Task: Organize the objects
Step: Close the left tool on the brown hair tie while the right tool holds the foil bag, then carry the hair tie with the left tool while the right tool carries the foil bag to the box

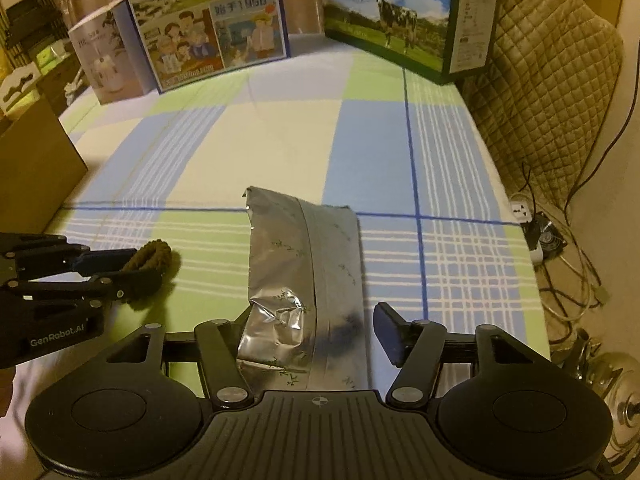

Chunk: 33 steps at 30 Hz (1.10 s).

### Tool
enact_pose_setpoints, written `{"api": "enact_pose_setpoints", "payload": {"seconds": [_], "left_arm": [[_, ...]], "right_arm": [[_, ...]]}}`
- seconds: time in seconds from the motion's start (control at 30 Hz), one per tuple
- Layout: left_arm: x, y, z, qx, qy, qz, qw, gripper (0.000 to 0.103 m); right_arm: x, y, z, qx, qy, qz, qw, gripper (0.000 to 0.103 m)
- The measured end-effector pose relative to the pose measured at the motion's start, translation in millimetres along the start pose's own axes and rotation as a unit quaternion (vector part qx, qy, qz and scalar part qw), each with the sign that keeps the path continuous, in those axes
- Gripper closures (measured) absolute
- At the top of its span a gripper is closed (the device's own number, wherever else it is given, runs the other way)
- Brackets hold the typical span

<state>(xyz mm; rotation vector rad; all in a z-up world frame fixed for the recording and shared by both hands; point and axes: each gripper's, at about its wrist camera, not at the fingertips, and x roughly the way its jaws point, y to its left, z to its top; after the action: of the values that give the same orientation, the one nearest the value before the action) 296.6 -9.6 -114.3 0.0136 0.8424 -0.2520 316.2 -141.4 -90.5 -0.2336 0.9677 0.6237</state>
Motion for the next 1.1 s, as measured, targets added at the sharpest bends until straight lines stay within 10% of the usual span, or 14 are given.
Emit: {"api": "enact_pose_setpoints", "payload": {"seconds": [0.7,0.87,1.1], "left_arm": [[4.1,-5.1,-5.7,0.023,-0.001,0.025,0.9994,0.066],[2.0,-5.4,-5.0,0.018,0.005,0.024,0.9996,0.087],[-10.5,-2.4,-7.4,0.001,-0.001,0.021,0.9998,0.088]], "right_arm": [[0.6,-1.5,4.2,0.022,0.008,0.0,1.0,0.067],[-4.9,-4.4,4.9,0.041,-0.005,0.012,0.999,0.068],[-22.5,1.6,8.5,0.067,-0.037,0.029,0.997,0.068]]}}
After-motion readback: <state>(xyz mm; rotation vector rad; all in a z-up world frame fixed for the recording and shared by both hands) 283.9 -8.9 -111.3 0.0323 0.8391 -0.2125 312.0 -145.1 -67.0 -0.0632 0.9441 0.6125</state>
